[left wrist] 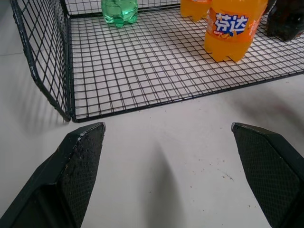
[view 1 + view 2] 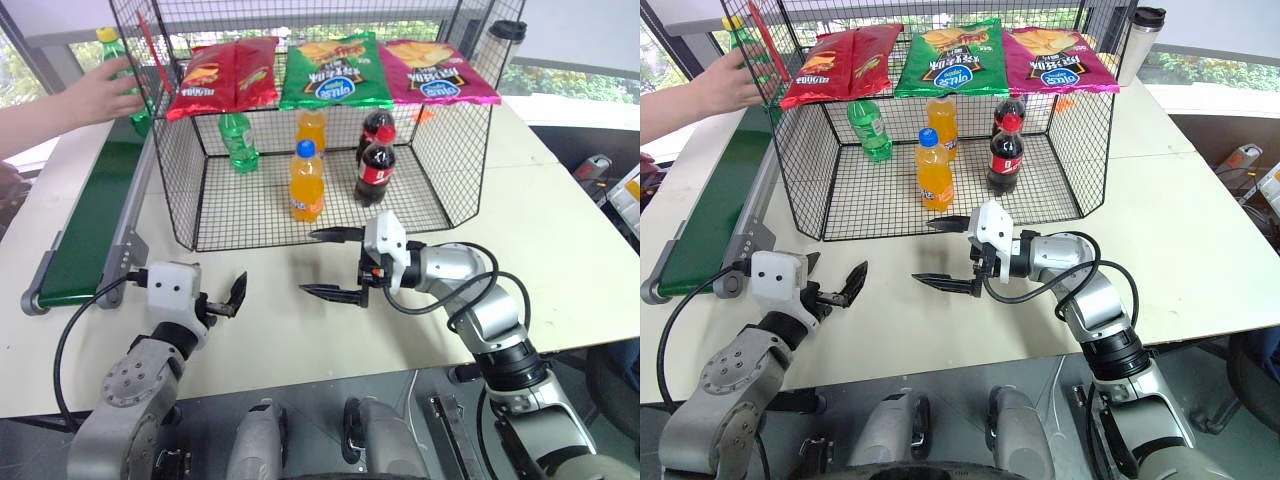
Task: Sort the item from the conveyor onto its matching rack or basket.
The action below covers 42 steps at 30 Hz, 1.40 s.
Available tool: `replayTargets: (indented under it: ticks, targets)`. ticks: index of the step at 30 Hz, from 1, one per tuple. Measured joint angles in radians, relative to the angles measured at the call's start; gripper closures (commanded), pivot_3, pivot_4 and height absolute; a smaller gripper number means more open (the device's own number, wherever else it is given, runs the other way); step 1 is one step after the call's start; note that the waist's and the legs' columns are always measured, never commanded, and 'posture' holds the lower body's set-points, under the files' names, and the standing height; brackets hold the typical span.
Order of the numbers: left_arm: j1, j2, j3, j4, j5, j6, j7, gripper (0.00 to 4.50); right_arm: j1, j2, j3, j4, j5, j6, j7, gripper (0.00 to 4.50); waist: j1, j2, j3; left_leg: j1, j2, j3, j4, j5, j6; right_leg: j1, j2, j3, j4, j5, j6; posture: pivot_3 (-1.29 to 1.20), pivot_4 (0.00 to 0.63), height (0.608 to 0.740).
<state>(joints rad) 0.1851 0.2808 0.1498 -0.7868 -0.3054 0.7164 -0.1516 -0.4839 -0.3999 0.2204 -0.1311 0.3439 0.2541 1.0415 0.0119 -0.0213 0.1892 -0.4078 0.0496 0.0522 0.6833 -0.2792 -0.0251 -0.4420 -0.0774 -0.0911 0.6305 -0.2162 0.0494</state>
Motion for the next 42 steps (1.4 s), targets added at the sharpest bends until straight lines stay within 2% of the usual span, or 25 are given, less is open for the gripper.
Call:
replayTargets:
  ticks: [19,31,36,42]
  targets:
    - [-0.002,-0.007,0.043,-0.015,0.003,0.004,0.042,0.08,0.0,-0.011,0.005,-0.003,0.0,0.002,0.02,0.0,0.0,0.0,0.0,0.0,0.0,0.0,0.0,0.0,0.0,0.0,0.0,0.0,0.0,0.0,0.0,0.0,0.15,0.74]
    - [0.031,-0.054,0.337,-0.081,-0.05,0.023,0.128,0.08,-0.005,-0.012,0.006,-0.024,0.025,0.012,0.06,0.0,0.001,0.0,0.0,0.0,0.0,0.0,0.0,0.0,0.0,0.0,0.0,0.0,0.0,0.0,0.0,0.0,0.15,0.74]
    - [-0.032,-0.017,0.43,-0.065,-0.056,0.036,0.154,0.08,-0.024,-0.028,0.01,-0.026,0.034,0.018,0.109,0.0,0.0,0.0,0.0,0.0,0.0,0.0,0.0,0.0,0.0,0.0,0.0,0.0,0.0,0.0,0.0,0.0,0.15,0.74]
    - [-0.07,0.018,0.485,-0.017,-0.057,0.043,0.16,0.08,-0.029,-0.04,0.012,-0.034,0.044,0.059,0.12,0.0,0.0,0.0,0.0,0.0,0.0,0.0,0.0,0.0,0.0,0.0,0.0,0.0,0.001,0.0,0.0,0.0,0.15,0.74]
